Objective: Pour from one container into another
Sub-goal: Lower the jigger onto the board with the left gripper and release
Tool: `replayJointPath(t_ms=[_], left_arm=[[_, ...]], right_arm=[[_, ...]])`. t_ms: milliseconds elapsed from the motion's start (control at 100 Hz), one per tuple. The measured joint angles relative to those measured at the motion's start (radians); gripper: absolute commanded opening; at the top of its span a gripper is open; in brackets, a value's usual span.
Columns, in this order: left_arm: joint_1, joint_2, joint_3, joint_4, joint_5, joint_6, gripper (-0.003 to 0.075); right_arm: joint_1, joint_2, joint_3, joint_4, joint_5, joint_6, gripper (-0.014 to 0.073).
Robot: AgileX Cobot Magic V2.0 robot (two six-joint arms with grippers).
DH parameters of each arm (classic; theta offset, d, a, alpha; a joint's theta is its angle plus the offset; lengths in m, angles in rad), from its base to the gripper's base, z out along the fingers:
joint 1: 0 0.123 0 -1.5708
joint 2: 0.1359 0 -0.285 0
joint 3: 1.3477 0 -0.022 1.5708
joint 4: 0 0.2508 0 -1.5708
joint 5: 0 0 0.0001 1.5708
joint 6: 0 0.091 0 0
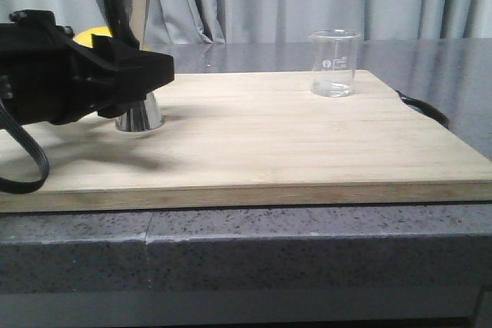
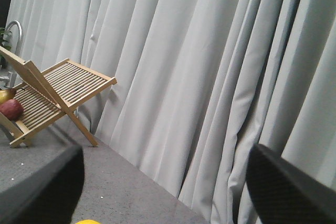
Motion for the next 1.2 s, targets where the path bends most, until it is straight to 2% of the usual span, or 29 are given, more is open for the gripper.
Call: replayJointPath(t_ms=[270, 460, 530, 850, 1000, 1200], left_arm=[[0.000, 0.000, 0.000, 0.005, 0.000, -0.002, 0.0375], [0.000, 0.000, 0.000, 0.005, -0.005, -0.002, 0.0546], [0.000, 0.000, 0.000, 0.005, -0.005, -0.002, 0.0576], [0.000, 0.000, 0.009, -0.011, -0.006, -0.002, 0.0578], [0.000, -0.027, 0.067, -0.024, -0.006, -0.004, 0.0578], [0.000, -0.114, 0.162, -0.018, -0.006, -0.104, 0.0578]], right_arm=[[0.000, 0.000, 0.000, 0.000, 0.000, 0.000, 0.0567], [0.000, 0.000, 0.000, 0.000, 0.000, 0.000, 0.0567], [0.000, 0.000, 0.000, 0.000, 0.000, 0.002, 0.0567], [0.000, 0.000, 0.000, 0.000, 0.000, 0.002, 0.0567], [0.000, 0.000, 0.000, 0.000, 0.002, 0.002, 0.0567], [0.000, 0.000, 0.000, 0.000, 0.004, 0.002, 0.0567]])
